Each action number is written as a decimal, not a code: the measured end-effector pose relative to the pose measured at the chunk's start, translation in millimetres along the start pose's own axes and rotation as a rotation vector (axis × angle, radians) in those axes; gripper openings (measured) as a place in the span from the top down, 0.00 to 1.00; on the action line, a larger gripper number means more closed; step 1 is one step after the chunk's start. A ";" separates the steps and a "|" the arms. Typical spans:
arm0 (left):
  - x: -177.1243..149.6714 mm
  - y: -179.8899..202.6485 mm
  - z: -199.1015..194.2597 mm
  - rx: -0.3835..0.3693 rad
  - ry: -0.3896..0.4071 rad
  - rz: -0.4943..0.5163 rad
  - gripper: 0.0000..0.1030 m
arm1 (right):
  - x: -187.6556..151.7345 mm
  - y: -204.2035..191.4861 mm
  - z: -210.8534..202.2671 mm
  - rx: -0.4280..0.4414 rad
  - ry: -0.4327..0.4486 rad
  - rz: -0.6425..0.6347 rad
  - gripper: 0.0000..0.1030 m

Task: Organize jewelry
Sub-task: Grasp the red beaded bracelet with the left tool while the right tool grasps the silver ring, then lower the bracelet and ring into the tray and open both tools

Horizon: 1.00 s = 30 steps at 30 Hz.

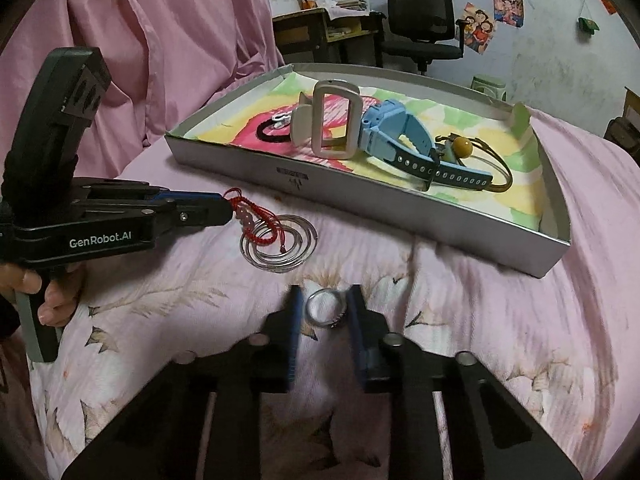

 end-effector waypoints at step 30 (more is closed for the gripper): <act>67.8 -36.9 -14.5 0.174 0.250 -0.067 0.94 | 92.4 17.8 3.8 -0.065 0.264 -0.014 0.82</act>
Point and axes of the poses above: each gripper's, at about its wrist camera, not at the fingertips, and z roughly the way its jaws point, y to its right, x to its top, the point moved 6 cm from there along z, roughly the way its jaws point, and after that the axes turned 15 degrees about y, right-handed, at the moved point
